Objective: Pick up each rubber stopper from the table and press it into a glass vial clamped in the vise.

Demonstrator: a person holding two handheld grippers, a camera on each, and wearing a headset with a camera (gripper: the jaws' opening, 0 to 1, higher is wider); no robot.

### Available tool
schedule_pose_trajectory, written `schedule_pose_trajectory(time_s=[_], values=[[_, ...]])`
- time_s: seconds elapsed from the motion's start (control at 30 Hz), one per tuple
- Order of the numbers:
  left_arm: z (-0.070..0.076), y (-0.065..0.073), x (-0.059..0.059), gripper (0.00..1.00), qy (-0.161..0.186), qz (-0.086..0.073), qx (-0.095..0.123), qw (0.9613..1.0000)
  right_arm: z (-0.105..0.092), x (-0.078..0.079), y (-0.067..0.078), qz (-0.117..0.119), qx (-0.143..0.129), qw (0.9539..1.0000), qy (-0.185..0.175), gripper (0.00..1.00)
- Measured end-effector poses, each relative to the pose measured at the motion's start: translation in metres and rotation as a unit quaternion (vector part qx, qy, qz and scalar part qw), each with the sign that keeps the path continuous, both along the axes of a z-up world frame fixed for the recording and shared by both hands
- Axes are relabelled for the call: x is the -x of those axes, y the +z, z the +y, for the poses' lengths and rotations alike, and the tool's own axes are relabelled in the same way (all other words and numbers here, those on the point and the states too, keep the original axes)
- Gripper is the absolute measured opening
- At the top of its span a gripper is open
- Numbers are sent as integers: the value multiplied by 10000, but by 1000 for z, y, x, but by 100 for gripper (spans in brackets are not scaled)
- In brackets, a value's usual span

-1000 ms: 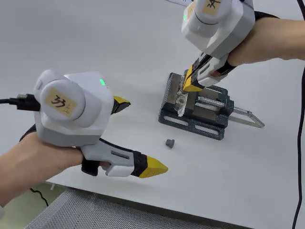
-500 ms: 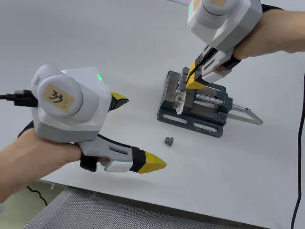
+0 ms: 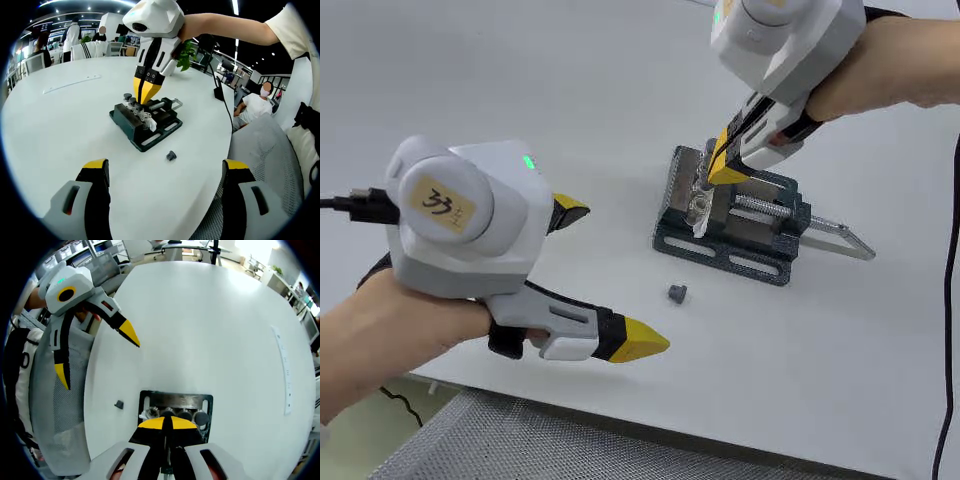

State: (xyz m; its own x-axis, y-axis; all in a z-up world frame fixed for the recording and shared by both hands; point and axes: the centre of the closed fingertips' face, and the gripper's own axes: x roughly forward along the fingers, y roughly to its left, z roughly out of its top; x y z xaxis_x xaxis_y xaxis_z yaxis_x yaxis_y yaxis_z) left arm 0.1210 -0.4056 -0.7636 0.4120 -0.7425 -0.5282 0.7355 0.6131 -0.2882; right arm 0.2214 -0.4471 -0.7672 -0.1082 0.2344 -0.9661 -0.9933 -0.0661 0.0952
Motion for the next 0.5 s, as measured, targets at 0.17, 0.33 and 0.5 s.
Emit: schedule_pose_trajectory(time_s=[0.17,0.33,0.5], values=[[0,-1,-1,93,1,6,5,10000,0,-1,-1,46,33,10000,-53,0],[0,-2,-1,93,7,15,16,10000,-1,-2,-3,41,119,9999,-2,0],[-3,-3,-1,93,-1,48,39,10000,0,-3,-4,-73,190,9998,43,0]])
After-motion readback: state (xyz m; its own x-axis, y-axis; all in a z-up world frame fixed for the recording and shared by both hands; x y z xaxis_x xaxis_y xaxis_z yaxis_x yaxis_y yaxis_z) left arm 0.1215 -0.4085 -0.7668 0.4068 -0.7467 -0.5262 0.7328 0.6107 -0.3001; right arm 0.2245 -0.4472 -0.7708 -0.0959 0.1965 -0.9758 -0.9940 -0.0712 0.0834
